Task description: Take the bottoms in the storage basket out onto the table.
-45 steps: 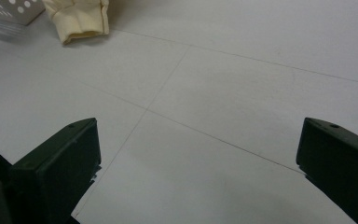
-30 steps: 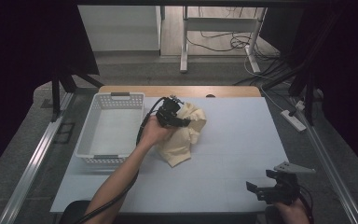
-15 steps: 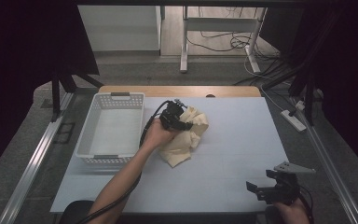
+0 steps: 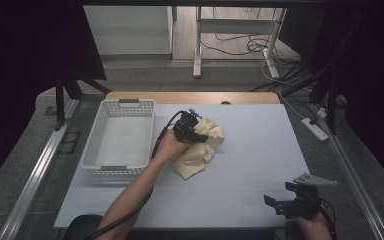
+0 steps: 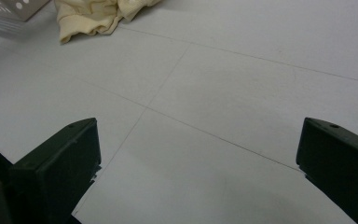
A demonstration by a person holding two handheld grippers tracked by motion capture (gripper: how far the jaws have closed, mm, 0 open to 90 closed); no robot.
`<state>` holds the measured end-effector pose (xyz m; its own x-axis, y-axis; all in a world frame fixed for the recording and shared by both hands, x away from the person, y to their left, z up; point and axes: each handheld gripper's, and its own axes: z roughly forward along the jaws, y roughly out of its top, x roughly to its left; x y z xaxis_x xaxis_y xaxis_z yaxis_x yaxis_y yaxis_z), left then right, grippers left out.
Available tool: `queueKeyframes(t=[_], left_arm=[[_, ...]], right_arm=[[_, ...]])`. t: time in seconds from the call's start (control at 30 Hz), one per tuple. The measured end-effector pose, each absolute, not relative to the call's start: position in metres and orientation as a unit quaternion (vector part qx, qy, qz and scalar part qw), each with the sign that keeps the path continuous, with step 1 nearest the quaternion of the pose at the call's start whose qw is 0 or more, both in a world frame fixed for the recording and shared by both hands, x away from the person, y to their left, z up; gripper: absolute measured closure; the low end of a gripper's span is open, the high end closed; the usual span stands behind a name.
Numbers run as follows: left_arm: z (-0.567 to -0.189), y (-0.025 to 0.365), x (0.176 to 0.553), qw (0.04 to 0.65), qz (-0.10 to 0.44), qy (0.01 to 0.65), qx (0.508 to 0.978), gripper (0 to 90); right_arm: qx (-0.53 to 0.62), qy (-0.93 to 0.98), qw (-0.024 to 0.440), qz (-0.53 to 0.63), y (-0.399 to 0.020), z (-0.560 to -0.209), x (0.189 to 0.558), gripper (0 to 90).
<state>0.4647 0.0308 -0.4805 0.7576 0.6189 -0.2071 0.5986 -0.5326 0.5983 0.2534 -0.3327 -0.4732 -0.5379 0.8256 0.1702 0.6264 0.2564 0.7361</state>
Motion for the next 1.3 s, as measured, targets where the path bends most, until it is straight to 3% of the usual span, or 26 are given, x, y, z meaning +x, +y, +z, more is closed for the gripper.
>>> queueKeyframes(t=[0.33, 1.3], left_arm=[[-0.485, 0.029, 0.467, 0.333, 0.009, 0.350, 0.875, 56.6], [-0.506, 0.021, 0.473, 0.299, -0.001, 0.365, 0.882, 31.0]], right_arm=[[0.463, 0.784, 0.125, 0.395, -0.332, -0.473, 0.253, 0.1], [0.460, 0.787, 0.126, 0.392, -0.332, -0.474, 0.253, 0.1]])
